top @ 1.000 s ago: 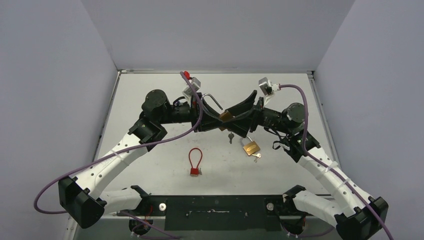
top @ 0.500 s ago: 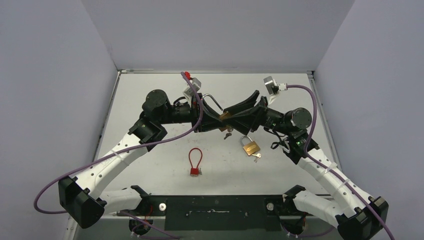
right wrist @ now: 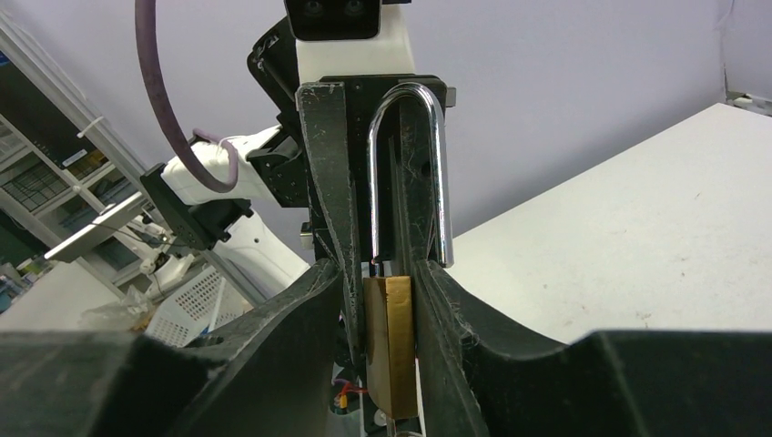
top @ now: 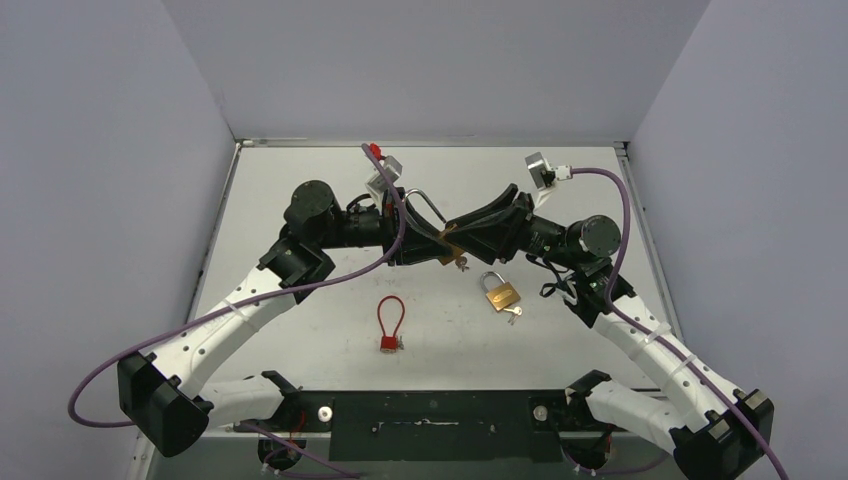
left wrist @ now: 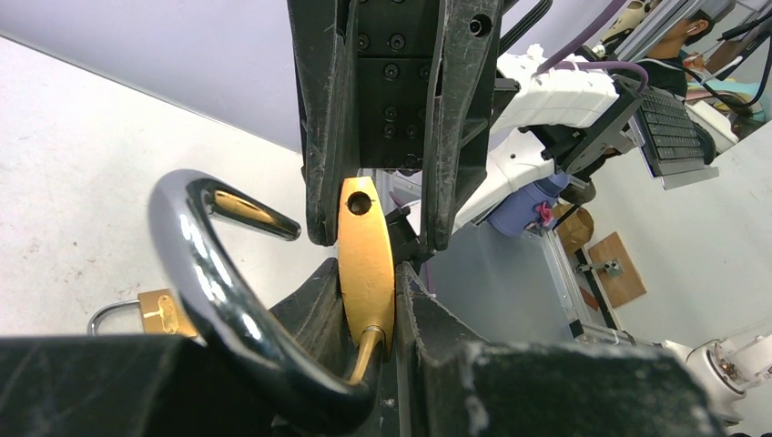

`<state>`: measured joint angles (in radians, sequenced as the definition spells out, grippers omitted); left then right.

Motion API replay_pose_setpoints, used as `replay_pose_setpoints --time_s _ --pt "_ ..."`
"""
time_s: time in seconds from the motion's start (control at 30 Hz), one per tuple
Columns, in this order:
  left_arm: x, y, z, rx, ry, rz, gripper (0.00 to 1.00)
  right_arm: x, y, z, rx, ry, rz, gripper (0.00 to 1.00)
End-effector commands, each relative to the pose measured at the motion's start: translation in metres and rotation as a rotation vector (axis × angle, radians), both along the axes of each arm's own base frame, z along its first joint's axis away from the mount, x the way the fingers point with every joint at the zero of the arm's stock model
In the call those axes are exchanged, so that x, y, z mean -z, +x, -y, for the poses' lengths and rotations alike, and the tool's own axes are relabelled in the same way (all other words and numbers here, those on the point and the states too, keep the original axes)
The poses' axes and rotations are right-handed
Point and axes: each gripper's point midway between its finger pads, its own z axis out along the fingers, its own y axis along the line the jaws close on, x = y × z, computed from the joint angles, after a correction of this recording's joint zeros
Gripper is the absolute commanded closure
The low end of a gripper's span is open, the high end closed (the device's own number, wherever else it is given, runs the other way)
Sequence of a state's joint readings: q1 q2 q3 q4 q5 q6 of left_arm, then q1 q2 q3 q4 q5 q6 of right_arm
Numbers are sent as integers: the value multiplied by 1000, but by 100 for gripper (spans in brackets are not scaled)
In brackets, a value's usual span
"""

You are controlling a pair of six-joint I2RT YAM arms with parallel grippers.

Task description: Unlock with the key

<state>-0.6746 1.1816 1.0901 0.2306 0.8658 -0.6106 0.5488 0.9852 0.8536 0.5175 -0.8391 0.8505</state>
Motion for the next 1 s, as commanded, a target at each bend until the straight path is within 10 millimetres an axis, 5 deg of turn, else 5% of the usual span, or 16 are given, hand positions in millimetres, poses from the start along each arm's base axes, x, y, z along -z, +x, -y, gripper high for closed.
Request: replay_pose_setpoints --time_s 0.0,0.33,0.7,0.97 --pt "-44 -8 -6 -2 -129 125 100 -9 -9 0 -34 18 52 65" --pt "-52 -11 -9 5 -154 150 100 -3 -7 -1 -36 -1 36 56" --pt "-49 -13 -10 9 -152 148 100 -13 -8 5 3 42 56 99" --pt "-33 29 -25 -278 -75 130 43 2 8 7 75 -14 38 100"
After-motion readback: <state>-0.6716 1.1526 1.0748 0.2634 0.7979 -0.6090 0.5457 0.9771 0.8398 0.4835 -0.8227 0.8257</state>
